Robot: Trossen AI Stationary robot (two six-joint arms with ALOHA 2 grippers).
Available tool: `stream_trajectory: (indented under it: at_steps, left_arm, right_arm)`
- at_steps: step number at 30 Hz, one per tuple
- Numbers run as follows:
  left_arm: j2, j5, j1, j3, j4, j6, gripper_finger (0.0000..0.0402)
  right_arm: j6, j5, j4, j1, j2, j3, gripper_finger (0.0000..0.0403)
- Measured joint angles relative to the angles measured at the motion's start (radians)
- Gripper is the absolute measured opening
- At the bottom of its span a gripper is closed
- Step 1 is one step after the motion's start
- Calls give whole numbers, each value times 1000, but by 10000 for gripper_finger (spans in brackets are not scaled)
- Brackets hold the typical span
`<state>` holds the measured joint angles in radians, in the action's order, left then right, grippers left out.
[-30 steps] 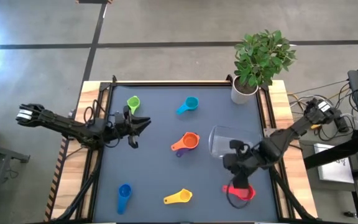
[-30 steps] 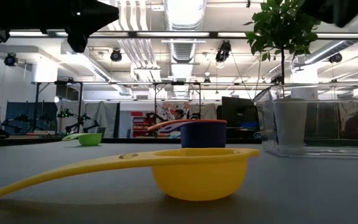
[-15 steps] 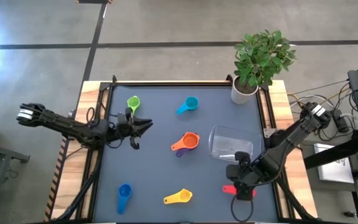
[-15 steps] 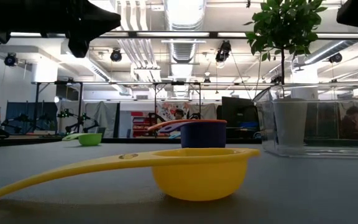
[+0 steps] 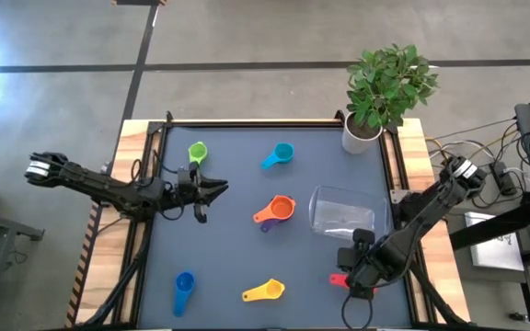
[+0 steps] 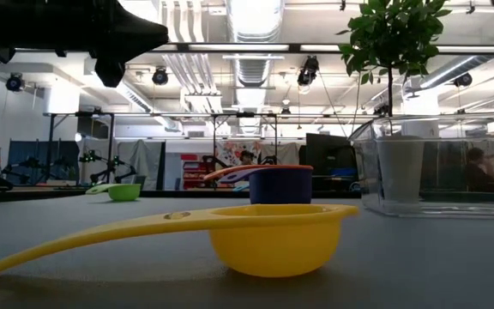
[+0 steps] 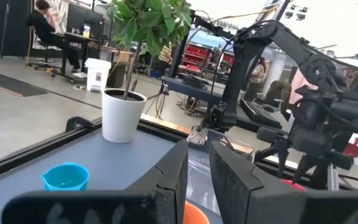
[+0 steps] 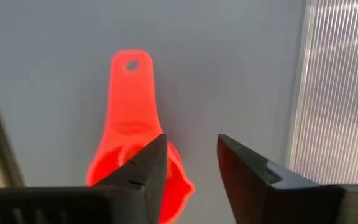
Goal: Nest measuring cups in basket
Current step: Stack the red measuring cup on the orange measuring cup
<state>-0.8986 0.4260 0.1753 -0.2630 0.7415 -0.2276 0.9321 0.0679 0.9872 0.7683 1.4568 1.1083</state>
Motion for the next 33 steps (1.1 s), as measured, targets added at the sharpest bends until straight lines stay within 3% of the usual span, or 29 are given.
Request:
stream_trajectory:
  at_steps: [8,33]
  left_arm:
    - [0,0,0,0,-9,-19,50]
    - [0,-53,0,2,-52,-53,50]
  right_arm:
    - [40,-60,0,51,12,-40,174]
    - [209,-50,-32,111,19,-117,167]
